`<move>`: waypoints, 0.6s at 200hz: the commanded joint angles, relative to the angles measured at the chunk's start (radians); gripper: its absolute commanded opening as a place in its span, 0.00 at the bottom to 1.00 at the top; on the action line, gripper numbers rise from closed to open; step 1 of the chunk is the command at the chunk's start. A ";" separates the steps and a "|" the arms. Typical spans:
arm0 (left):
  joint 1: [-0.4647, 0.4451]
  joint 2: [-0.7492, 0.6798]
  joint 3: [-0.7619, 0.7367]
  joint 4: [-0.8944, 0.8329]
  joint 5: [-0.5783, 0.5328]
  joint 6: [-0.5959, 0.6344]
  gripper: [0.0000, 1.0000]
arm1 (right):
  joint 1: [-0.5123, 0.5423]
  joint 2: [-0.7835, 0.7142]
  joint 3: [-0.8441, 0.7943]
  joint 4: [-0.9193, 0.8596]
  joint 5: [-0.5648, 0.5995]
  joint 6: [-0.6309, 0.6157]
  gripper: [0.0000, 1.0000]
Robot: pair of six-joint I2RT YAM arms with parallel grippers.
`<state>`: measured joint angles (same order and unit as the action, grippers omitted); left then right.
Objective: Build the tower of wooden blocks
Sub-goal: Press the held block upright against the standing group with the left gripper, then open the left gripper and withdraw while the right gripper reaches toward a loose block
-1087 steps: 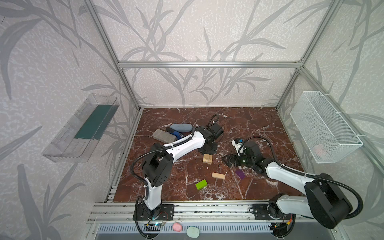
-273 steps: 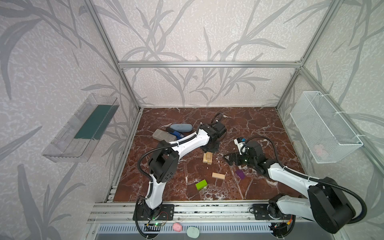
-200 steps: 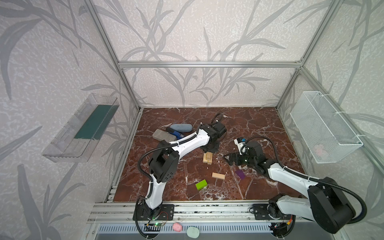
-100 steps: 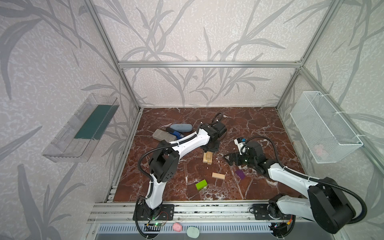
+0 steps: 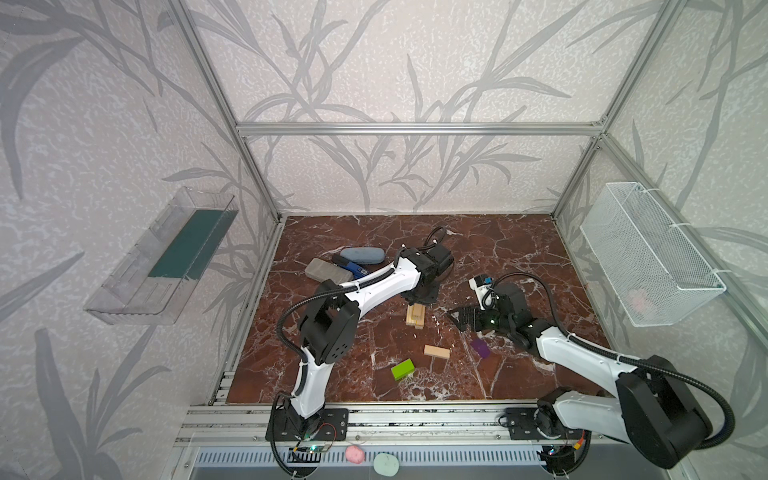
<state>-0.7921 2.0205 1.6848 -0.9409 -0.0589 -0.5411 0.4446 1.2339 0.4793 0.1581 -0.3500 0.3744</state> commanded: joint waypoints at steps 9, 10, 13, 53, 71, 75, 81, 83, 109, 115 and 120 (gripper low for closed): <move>-0.007 0.020 0.031 -0.045 -0.019 0.015 0.27 | -0.008 -0.021 -0.010 0.013 -0.006 0.009 0.99; -0.007 0.020 0.030 -0.045 -0.019 0.016 0.27 | -0.008 -0.021 -0.010 0.013 -0.006 0.010 0.99; -0.007 0.021 0.032 -0.045 -0.019 0.015 0.27 | -0.007 -0.021 -0.010 0.014 -0.006 0.010 0.99; -0.007 0.013 0.034 -0.050 -0.019 0.015 0.32 | -0.007 -0.021 -0.010 0.014 -0.007 0.006 0.99; -0.007 -0.003 0.039 -0.053 -0.018 0.012 0.35 | -0.008 -0.026 -0.004 0.002 -0.013 -0.005 0.99; -0.007 -0.011 0.039 -0.052 -0.019 0.011 0.36 | -0.007 -0.030 -0.002 -0.004 -0.015 -0.008 0.99; -0.007 -0.022 0.039 -0.053 -0.021 0.010 0.37 | -0.007 -0.037 -0.002 -0.008 -0.015 -0.010 0.99; -0.007 -0.027 0.039 -0.052 -0.022 0.010 0.37 | -0.008 -0.041 -0.003 -0.009 -0.015 -0.011 0.99; -0.007 -0.096 0.014 -0.035 -0.034 0.000 0.41 | -0.004 -0.072 0.020 -0.068 -0.038 -0.025 0.99; -0.007 -0.121 -0.004 -0.023 -0.038 -0.004 0.41 | 0.001 -0.078 0.033 -0.101 -0.030 -0.023 0.99; -0.007 -0.141 -0.019 -0.014 -0.041 -0.008 0.41 | 0.006 -0.083 0.047 -0.133 -0.013 -0.022 0.99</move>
<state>-0.7921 1.9965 1.6913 -0.9554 -0.0628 -0.5350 0.4438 1.1912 0.4801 0.1280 -0.3622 0.3679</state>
